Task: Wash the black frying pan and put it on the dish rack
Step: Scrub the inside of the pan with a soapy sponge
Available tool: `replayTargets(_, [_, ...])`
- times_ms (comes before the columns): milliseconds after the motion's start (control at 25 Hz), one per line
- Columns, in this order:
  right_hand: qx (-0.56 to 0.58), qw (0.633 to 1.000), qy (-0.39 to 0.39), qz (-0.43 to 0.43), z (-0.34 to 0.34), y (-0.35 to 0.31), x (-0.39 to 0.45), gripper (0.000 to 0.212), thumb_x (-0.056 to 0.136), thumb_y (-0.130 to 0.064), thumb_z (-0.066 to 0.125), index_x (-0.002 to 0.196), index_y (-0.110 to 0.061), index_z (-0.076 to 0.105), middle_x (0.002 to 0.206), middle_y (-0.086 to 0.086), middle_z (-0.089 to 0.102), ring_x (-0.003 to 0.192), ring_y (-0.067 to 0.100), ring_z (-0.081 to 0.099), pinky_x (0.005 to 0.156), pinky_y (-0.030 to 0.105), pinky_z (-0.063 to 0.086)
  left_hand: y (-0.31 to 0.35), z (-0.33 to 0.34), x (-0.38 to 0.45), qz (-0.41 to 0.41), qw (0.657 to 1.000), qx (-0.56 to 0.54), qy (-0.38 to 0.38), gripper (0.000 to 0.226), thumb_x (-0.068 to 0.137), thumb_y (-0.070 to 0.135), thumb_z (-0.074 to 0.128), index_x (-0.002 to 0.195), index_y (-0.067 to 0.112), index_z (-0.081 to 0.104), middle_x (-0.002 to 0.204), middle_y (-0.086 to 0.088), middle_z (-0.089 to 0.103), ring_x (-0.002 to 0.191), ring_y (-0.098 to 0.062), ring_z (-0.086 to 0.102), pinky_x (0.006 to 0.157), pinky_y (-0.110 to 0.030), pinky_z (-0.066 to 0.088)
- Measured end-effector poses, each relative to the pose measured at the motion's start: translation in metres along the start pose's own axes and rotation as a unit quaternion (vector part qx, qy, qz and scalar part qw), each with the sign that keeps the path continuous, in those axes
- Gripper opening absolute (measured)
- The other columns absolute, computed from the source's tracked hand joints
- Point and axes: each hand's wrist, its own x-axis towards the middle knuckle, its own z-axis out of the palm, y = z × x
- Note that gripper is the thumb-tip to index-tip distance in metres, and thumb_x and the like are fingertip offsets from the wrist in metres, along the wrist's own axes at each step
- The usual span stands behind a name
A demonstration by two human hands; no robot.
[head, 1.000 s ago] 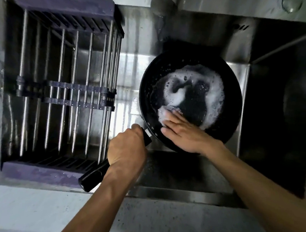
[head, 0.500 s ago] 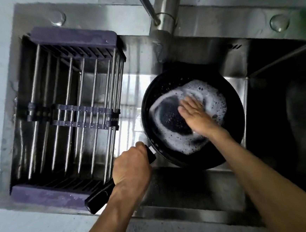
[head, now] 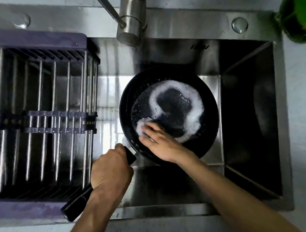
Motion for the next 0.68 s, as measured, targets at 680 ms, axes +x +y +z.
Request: replayTargets(680, [0.248, 0.968, -0.026, 0.025, 0.010, -0.067, -0.006, 0.061, 0.109, -0.042, 0.022, 0.159, -0.009, 0.007, 0.165, 0.011, -0.007, 0.152, 0.014, -0.003, 0.122, 0.028, 0.001, 0.001, -0.001, 0.001, -0.005, 1.000, 0.010, -0.006, 0.025, 0.088, 0.016, 0.051, 0.114, 0.016, 0.048, 0.106, -0.004, 0.063, 0.099, -0.025, 0.064, 0.068, -0.030, 0.036])
